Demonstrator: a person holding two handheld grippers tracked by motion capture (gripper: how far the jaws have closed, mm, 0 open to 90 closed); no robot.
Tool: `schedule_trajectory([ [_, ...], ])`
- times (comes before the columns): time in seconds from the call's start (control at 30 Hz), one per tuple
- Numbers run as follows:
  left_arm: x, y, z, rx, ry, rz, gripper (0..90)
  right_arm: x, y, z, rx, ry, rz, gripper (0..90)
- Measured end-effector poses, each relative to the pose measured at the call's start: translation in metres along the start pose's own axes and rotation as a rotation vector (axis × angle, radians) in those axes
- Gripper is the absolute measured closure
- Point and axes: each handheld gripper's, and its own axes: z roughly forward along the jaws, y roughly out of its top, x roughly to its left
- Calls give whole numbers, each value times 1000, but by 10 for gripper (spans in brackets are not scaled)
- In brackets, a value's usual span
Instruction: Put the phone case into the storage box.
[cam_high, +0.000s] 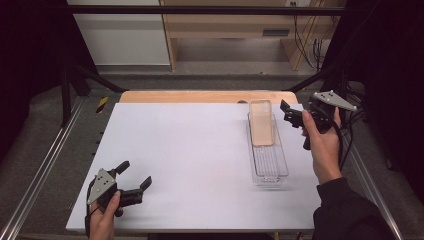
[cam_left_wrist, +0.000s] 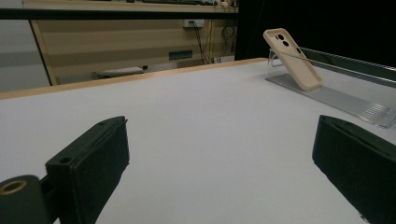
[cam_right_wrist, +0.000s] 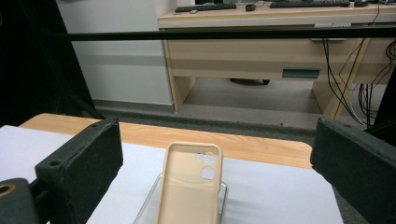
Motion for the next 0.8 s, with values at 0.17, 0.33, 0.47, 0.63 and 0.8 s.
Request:
schedule_trajectory([
  [0.17, 0, 0, 0, 1, -1, 1, 35, -7, -4, -5, 4, -10, 7, 27],
  [0.33, 0, 0, 0, 0, -1, 0, 35, -13, -6, -11, 5, -21, 13, 27],
  [0.47, 0, 0, 0, 0, -2, 2, 35, -18, -8, -16, 5, -29, 16, 27],
  [0.63, 0, 0, -1, 1, -3, 1, 35, -21, -12, -21, 6, -32, 14, 27],
  [0.8, 0, 0, -1, 1, -3, 2, 35, -24, -15, -26, 11, -34, 6, 27],
])
